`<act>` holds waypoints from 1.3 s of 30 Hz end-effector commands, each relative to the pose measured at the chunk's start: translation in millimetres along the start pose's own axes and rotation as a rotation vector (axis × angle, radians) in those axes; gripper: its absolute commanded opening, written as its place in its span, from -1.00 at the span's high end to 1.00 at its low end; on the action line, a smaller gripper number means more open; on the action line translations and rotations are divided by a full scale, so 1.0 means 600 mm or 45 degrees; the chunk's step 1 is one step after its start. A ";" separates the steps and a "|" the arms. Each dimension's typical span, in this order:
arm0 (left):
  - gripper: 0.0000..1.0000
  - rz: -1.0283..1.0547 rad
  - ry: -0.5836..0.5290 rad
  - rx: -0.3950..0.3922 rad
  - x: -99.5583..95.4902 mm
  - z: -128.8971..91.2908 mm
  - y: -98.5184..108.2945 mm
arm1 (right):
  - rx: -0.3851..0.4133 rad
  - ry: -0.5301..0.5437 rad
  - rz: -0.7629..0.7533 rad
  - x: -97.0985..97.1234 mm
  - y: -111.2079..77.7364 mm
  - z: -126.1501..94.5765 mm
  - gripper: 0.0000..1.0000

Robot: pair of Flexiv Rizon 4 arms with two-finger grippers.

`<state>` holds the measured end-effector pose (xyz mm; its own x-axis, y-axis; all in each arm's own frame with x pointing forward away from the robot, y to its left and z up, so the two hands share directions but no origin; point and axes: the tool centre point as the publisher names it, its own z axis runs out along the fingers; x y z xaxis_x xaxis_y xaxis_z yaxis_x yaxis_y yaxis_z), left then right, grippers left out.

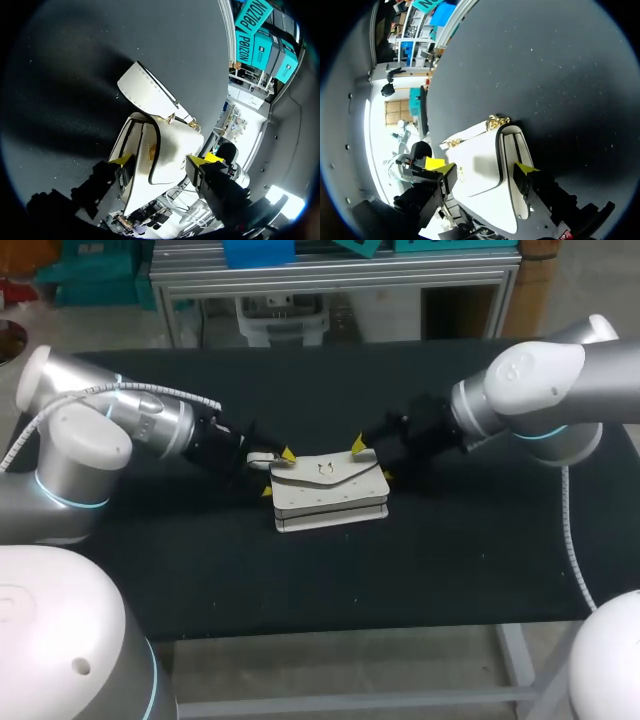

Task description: Pick up the bag, open it, inspect its contents, close it, and place it on the opposite side

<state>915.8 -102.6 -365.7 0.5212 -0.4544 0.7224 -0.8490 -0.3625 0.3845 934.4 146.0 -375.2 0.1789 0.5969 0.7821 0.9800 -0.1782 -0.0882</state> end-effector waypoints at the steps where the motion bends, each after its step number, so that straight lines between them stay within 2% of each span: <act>1: -1.00 -0.037 -0.012 -0.020 -0.004 0.003 -0.016 | 0.008 0.020 0.018 -0.001 0.004 -0.007 -1.00; 6: -0.98 -0.131 -0.024 -0.031 -0.003 0.001 -0.028 | 0.012 0.032 0.049 0.003 0.011 -0.011 -1.00; 7: -0.82 -0.138 -0.023 -0.039 -0.003 0.000 -0.029 | 0.013 0.034 0.050 0.004 0.011 -0.011 -1.00; 9: -0.71 -0.179 -0.031 -0.057 -0.001 -0.001 -0.032 | 0.014 0.035 0.057 0.007 0.012 -0.011 -1.00; 14: -0.07 -0.228 -0.065 -0.104 -0.001 -0.002 -0.033 | 0.021 0.041 0.068 0.010 0.011 -0.011 -1.00; 17: 0.04 -0.226 -0.091 -0.103 0.000 0.001 -0.030 | 0.033 0.032 0.068 0.013 0.010 -0.008 -1.00; 19: 0.11 -0.201 -0.098 -0.103 -0.001 0.003 -0.027 | 0.040 0.021 0.065 0.013 0.009 -0.005 -0.84; 20: 0.33 -0.180 -0.096 -0.100 -0.002 0.004 -0.026 | 0.043 0.017 0.065 0.013 0.008 -0.003 -0.69; 22: 1.00 -0.160 -0.098 -0.093 -0.003 0.006 -0.023 | 0.048 0.010 0.067 0.011 0.006 0.001 -0.26; 23: 1.00 -0.137 -0.096 -0.079 -0.005 0.007 -0.021 | 0.052 0.007 0.071 0.009 0.005 0.002 -0.04; 32: 1.00 0.178 0.055 0.058 -0.023 0.017 -0.008 | 0.069 -0.016 0.066 0.001 0.001 0.009 0.37; 35: 1.00 0.262 0.093 0.103 -0.024 0.019 -0.007 | 0.072 -0.020 0.063 0.000 0.002 0.011 0.43; 39: 1.00 0.360 0.126 0.178 -0.025 0.021 -0.004 | 0.073 -0.020 0.059 0.000 0.002 0.011 0.32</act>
<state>921.7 -96.6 -378.2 0.2778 -0.5237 0.8053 -0.9479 -0.2855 0.1413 933.8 142.3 -379.7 0.2244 0.5984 0.7691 0.9739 -0.1650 -0.1558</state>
